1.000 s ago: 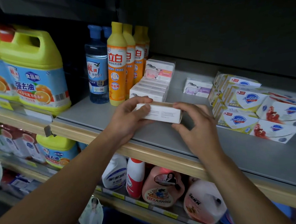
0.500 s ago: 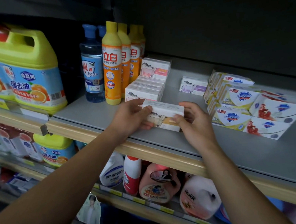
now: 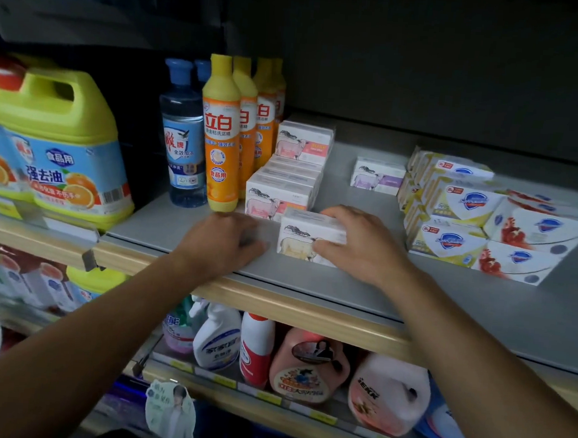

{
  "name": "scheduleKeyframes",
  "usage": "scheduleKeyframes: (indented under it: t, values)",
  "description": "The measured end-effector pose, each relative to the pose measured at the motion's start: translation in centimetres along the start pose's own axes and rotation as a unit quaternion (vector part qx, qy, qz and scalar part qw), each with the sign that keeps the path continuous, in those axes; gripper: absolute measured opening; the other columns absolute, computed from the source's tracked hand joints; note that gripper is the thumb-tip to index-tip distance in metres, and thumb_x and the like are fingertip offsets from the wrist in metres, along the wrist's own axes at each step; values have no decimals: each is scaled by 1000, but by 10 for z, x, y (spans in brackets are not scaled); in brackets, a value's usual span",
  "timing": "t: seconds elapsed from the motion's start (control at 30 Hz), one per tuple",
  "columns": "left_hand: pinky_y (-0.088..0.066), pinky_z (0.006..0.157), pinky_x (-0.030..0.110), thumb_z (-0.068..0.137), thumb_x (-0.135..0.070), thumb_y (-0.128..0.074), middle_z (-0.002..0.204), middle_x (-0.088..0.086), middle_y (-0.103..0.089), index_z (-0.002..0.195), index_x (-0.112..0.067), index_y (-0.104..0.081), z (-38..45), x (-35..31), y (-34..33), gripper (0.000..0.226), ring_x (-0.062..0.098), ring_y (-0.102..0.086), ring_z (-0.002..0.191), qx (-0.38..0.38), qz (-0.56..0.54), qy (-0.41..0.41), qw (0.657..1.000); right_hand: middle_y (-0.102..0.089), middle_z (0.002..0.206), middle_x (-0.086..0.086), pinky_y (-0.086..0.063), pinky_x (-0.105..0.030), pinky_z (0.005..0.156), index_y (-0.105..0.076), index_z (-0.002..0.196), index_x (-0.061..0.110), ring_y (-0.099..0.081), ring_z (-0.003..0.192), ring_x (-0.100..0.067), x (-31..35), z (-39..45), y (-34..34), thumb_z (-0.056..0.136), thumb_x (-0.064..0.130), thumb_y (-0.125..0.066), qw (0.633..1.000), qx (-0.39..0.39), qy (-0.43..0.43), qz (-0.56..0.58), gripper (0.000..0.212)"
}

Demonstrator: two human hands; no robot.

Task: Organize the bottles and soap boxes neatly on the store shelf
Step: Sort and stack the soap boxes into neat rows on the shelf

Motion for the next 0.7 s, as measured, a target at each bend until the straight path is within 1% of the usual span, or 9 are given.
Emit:
scheduleKeyframes:
  t: [0.07, 0.13, 0.23, 0.3, 0.37, 0.4, 0.5, 0.6, 0.7]
  values:
    - [-52, 85, 40, 89, -58, -47, 108, 5, -69, 110, -18, -67, -1, 1, -3, 50, 25, -62, 99, -8, 10, -12, 1000, -66, 106, 7, -39, -24, 75, -63, 116, 27, -59, 97, -13, -1, 4, 6, 78, 35, -75, 1000, 20, -8, 9, 41]
    - [-52, 84, 38, 90, -57, -48, 109, 4, -69, 108, -17, -67, 0, 1, -5, 48, 24, -62, 100, -27, 19, -14, 999, -66, 97, 15, -44, -22, 73, -66, 108, 33, -62, 90, -7, -3, 5, 19, 75, 31, -80, 998, 14, -17, 54, 36]
    - [-51, 86, 35, 91, -54, -50, 110, 2, -68, 107, -18, -67, 1, 1, -6, 43, 22, -60, 102, -38, 32, -12, 999, -63, 89, 28, -41, -9, 69, -63, 95, 43, -59, 85, 10, -4, 12, 45, 73, 28, -82, 992, -27, -29, 116, 33]
    - [-49, 89, 35, 91, -54, -49, 111, 1, -67, 108, -19, -66, 2, 1, -6, 43, 22, -59, 105, -33, 31, -10, 999, -64, 90, 28, -41, -8, 69, -63, 94, 43, -58, 81, 13, -1, 27, 59, 74, 27, -82, 986, -69, -28, 147, 32]
    - [-47, 93, 35, 92, -54, -45, 112, 0, -66, 109, -20, -64, 2, 1, -8, 42, 22, -57, 108, -19, 39, -12, 999, -66, 96, 20, -42, -12, 75, -65, 103, 37, -59, 84, 8, 6, 48, 66, 75, 27, -80, 984, -112, -19, 135, 33]
    - [-46, 95, 35, 92, -54, -44, 113, 0, -65, 110, -21, -63, 2, 1, -8, 43, 22, -55, 109, -12, 42, -10, 999, -65, 101, 14, -43, -15, 80, -66, 108, 32, -60, 89, 1, 9, 60, 67, 76, 27, -79, 984, -132, -13, 119, 35]
    - [-42, 100, 35, 92, -55, -42, 118, 0, -62, 114, -22, -61, 3, 3, -10, 44, 23, -52, 115, -7, 42, -2, 999, -53, 108, 5, -40, -17, 86, -68, 116, 22, -55, 100, -11, 16, 100, 60, 77, 22, -78, 981, -173, 0, 89, 41]
    - [-36, 106, 36, 92, -55, -43, 127, -1, -58, 122, -23, -58, 4, 4, -11, 47, 23, -48, 122, -7, 35, 4, 999, -50, 114, -2, -38, -23, 98, -66, 120, 18, -50, 112, -21, 13, 138, 44, 79, 20, -77, 983, -174, 5, 56, 43]
    - [-29, 109, 41, 92, -57, -39, 136, -1, -51, 130, -25, -52, 6, 5, -13, 52, 23, -41, 128, 3, 39, 3, 999, -53, 120, -4, -35, -28, 99, -62, 126, 22, -42, 118, -27, 4, 168, 28, 82, 28, -73, 986, -169, 0, 6, 46]
Point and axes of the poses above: each hand's wrist, its own z-axis towards the middle knuckle, its own y-axis out of the back of the hand, x = y × z, the point moved 5 cm from there along z, towards the middle knuckle
